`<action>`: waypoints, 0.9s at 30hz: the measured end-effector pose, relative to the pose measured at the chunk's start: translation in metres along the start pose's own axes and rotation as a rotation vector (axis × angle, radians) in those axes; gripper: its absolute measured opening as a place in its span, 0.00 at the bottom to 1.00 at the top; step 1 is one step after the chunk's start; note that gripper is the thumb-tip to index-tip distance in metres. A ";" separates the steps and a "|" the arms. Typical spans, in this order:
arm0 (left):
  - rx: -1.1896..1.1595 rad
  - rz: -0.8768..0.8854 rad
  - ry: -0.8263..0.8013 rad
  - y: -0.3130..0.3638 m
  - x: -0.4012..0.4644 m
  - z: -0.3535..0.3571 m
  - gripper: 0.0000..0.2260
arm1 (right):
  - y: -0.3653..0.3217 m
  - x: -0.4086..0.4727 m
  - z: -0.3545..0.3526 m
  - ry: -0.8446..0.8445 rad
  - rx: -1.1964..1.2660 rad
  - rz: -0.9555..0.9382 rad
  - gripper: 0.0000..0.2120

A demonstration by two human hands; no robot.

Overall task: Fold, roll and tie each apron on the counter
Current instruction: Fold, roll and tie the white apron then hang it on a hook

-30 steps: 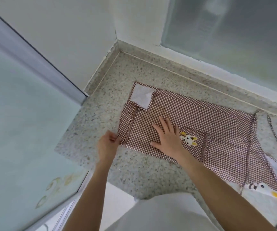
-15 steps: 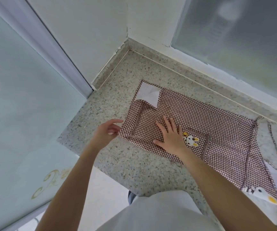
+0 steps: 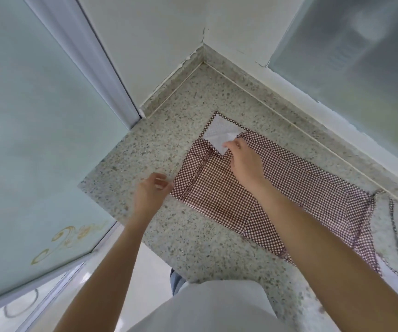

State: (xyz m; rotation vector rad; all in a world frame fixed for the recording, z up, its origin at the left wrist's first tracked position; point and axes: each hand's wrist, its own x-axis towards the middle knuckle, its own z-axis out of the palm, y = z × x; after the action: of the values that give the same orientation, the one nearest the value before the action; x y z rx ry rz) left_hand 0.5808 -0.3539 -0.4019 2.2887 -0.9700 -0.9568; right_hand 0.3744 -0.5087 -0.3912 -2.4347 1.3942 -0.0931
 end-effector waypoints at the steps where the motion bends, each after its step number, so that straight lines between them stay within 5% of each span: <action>1: -0.049 -0.020 0.003 -0.001 0.001 0.003 0.11 | 0.004 0.006 0.004 -0.035 -0.035 0.000 0.20; 11: -0.215 -0.021 0.004 -0.014 0.019 0.001 0.14 | 0.030 0.057 0.004 -0.077 -0.173 -0.229 0.07; 16: -0.092 0.053 0.031 -0.016 0.021 -0.003 0.13 | 0.025 0.103 -0.011 0.030 0.032 -0.019 0.10; 21: 0.064 0.141 0.122 -0.007 0.028 0.002 0.10 | 0.012 0.129 -0.012 -0.060 0.085 0.072 0.16; 25: 0.148 0.253 0.203 0.004 0.033 0.009 0.12 | 0.013 0.100 0.008 0.037 0.000 -0.138 0.16; 27: 0.221 0.367 0.152 0.004 0.037 0.014 0.13 | 0.017 0.086 0.018 -0.089 -0.083 -0.216 0.20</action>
State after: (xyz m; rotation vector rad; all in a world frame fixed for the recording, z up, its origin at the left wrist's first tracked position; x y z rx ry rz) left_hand 0.5873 -0.3863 -0.4242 2.2047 -1.4229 -0.5379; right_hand 0.4083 -0.5849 -0.4226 -2.6166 1.1149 0.0222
